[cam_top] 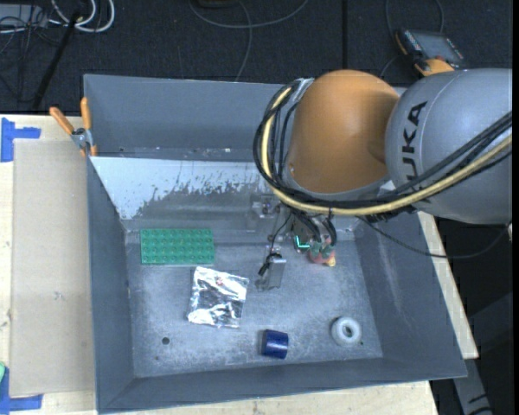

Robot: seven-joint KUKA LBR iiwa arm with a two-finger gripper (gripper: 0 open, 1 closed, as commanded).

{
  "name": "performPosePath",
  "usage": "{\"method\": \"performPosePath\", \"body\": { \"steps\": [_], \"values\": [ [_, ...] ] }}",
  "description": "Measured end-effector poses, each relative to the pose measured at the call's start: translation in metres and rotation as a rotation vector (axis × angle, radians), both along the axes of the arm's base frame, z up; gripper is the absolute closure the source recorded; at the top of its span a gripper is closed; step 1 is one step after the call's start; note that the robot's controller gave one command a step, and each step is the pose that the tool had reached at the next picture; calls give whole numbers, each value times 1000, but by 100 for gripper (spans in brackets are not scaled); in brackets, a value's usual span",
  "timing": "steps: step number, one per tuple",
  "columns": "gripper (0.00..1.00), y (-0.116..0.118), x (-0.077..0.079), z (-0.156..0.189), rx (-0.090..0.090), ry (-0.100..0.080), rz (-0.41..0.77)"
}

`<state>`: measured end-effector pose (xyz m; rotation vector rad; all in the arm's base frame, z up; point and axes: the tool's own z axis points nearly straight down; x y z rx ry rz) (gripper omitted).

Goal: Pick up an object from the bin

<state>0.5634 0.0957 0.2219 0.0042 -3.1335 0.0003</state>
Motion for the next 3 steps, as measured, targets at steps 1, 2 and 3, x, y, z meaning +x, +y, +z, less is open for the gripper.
{"method": "performPosePath", "body": {
  "steps": [1,2,3],
  "values": [
    [0,24,-4,-157,0,0,24],
    [0,18,-9,-121,0,-10,91],
    [0,13,-11,-120,1,-7,40]
  ]
}}
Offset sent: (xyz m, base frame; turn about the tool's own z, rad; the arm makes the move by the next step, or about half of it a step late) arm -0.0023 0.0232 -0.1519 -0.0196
